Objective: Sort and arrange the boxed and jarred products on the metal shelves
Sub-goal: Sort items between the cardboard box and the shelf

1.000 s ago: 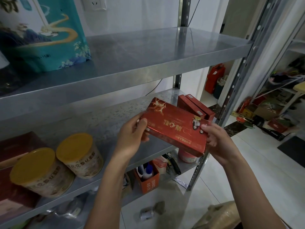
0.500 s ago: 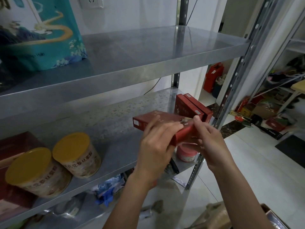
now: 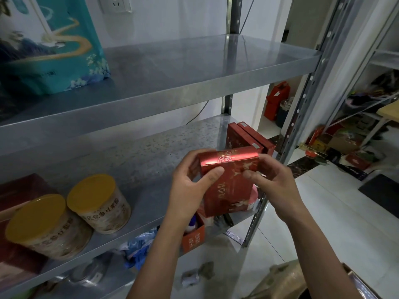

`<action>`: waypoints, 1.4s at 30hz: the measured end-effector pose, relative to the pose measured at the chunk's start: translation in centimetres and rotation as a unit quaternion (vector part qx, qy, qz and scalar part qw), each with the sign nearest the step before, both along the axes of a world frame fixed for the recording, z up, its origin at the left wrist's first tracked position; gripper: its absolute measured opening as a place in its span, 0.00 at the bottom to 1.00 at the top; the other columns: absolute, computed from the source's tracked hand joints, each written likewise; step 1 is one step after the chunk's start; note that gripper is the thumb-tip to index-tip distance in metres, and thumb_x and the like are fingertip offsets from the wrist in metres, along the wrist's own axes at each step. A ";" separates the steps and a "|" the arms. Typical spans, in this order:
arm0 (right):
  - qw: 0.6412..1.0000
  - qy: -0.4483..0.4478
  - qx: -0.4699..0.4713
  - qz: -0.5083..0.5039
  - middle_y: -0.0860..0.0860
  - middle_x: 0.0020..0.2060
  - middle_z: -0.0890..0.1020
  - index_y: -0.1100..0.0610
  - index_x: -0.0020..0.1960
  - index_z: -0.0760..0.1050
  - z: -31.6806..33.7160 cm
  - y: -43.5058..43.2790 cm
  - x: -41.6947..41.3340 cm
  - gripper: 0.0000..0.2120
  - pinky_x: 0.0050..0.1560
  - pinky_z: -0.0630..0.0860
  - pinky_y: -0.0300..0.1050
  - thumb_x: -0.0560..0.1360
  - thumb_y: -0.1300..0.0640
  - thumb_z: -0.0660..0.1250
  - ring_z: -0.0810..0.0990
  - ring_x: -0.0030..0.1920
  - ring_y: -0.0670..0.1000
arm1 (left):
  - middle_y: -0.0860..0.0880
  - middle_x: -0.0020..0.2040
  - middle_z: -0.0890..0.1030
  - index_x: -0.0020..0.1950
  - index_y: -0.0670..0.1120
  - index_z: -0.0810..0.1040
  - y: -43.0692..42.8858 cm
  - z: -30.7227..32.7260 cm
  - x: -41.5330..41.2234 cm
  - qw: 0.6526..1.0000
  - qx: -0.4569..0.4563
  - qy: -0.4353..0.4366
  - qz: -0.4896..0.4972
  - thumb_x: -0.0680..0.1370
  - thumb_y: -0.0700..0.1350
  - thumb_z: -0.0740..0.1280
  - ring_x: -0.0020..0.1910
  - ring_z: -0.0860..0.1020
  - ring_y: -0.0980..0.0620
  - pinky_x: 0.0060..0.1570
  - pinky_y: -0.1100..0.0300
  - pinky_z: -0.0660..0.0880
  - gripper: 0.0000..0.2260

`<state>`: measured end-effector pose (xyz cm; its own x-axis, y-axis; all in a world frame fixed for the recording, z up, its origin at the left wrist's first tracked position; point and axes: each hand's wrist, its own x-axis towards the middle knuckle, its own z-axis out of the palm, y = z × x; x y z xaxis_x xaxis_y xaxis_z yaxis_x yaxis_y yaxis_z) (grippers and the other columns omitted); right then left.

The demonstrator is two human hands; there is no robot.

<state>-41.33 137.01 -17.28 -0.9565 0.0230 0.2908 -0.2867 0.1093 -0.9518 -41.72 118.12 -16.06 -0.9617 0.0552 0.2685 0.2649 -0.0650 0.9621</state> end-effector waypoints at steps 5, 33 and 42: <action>0.999 -0.011 -0.017 -0.042 0.45 0.48 0.85 0.48 0.50 0.80 -0.1 -0.1 0.3 0.16 0.51 0.80 0.48 0.64 0.44 0.72 0.84 0.51 0.48 | 0.59 0.57 0.81 0.62 0.58 0.74 0.0 -1.5 -0.2 0.995 0.021 -0.070 -0.062 0.67 0.55 0.77 0.56 0.81 0.58 0.48 0.64 0.79 0.25; 0.779 -0.458 -0.367 -0.220 0.53 0.20 0.74 0.59 0.37 0.72 -7.9 5.4 4.6 0.11 0.15 0.64 0.32 0.75 0.56 0.68 0.70 0.15 0.45 | 0.64 0.72 0.62 0.72 0.66 0.64 3.6 -3.9 1.9 0.938 -0.189 -0.051 -0.285 0.70 0.65 0.70 0.69 0.67 0.62 0.64 0.58 0.72 0.32; 0.784 -0.478 -0.285 -0.274 0.55 0.33 0.81 0.59 0.50 0.78 -15.2 9.4 15.0 0.25 0.26 0.74 0.37 0.79 0.37 0.59 0.78 0.26 0.48 | 0.52 0.48 0.85 0.55 0.48 0.78 12.9 -10.9 2.4 0.934 -0.097 -0.219 -0.267 0.71 0.39 0.76 0.50 0.83 0.52 0.47 0.62 0.79 0.15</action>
